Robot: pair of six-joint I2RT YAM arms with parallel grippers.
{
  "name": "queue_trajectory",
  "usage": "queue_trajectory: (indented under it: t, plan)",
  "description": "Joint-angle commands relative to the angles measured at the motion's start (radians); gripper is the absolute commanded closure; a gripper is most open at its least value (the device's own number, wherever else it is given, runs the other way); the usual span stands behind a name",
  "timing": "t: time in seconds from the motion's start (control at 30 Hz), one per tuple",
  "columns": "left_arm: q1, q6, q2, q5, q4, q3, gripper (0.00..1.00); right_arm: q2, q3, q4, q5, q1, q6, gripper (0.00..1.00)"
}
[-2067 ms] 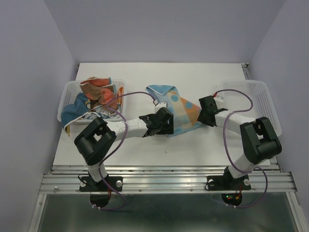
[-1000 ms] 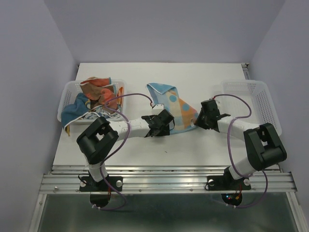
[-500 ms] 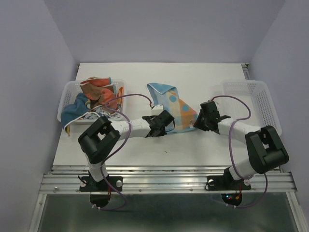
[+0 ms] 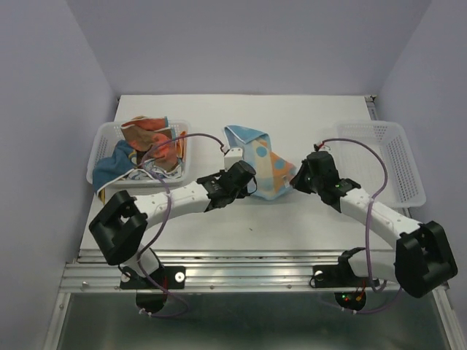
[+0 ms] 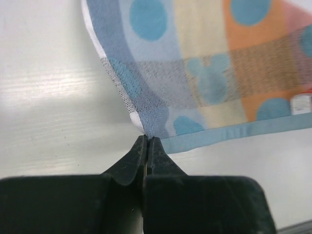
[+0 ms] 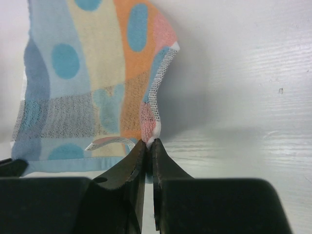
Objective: Fold and stack the towels
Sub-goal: Flatten out the crumpled towel
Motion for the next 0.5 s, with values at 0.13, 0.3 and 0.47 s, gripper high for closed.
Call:
queue_trajectory:
  t: [0.13,0.3,0.47]
  plan:
    - [-0.020,0.155,-0.315,-0.035,0.137,0.060,1.00,-0.232,0.194,-0.096,-0.047,0.025,-0.075,0.99]
    - [-0.025,0.221,-0.510,0.003,0.160,0.143,1.00,-0.301,0.404,-0.187,-0.083,0.025,-0.112,0.99]
    - [-0.027,0.250,-0.650,0.070,0.183,0.223,1.00,-0.368,0.571,-0.226,-0.198,0.026,-0.132,0.99]
